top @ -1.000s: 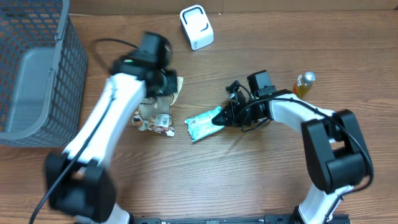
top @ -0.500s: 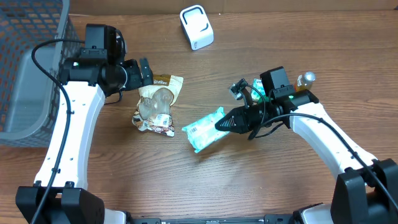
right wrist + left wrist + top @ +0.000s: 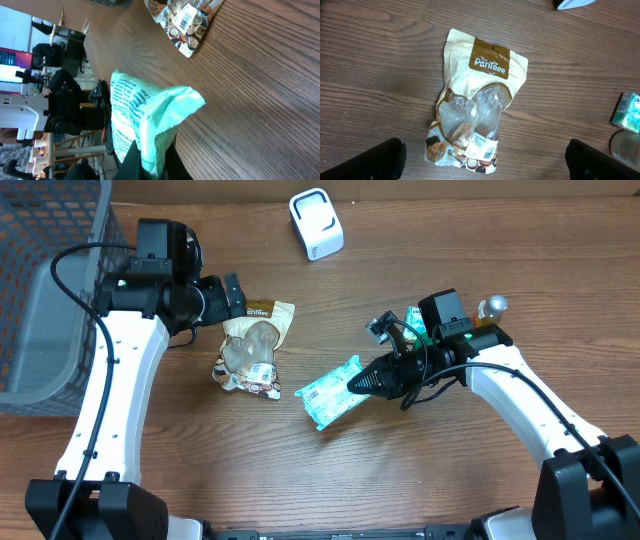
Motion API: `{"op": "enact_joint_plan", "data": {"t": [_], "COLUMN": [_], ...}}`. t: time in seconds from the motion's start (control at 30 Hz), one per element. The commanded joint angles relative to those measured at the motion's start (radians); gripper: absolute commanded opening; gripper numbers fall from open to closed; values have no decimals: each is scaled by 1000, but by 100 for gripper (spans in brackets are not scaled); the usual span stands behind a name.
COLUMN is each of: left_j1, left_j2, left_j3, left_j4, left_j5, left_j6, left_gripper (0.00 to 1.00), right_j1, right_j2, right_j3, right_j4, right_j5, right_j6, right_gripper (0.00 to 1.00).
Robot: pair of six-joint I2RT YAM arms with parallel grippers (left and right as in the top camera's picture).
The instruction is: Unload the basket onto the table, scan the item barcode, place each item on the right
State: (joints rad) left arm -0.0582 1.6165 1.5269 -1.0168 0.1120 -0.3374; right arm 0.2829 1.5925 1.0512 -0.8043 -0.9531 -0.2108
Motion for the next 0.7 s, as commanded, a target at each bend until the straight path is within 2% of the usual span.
{"op": "enact_joint_plan", "data": {"t": [0.0,0.67], "left_j1": [1,1], "left_j2": [2,2], "left_j3": [-2,-2], "left_j4": [0,0], "left_j5": [8,8], "left_j6": [9,9], "left_gripper": [100,100], "right_j1": [-3,-3], "right_j2": [-24,-24], "right_j3": [6,6], "right_j4": [2,-17], "right_j5": [-17,-17], "right_j6": [-15,-33], "right_gripper": [4,4]}}
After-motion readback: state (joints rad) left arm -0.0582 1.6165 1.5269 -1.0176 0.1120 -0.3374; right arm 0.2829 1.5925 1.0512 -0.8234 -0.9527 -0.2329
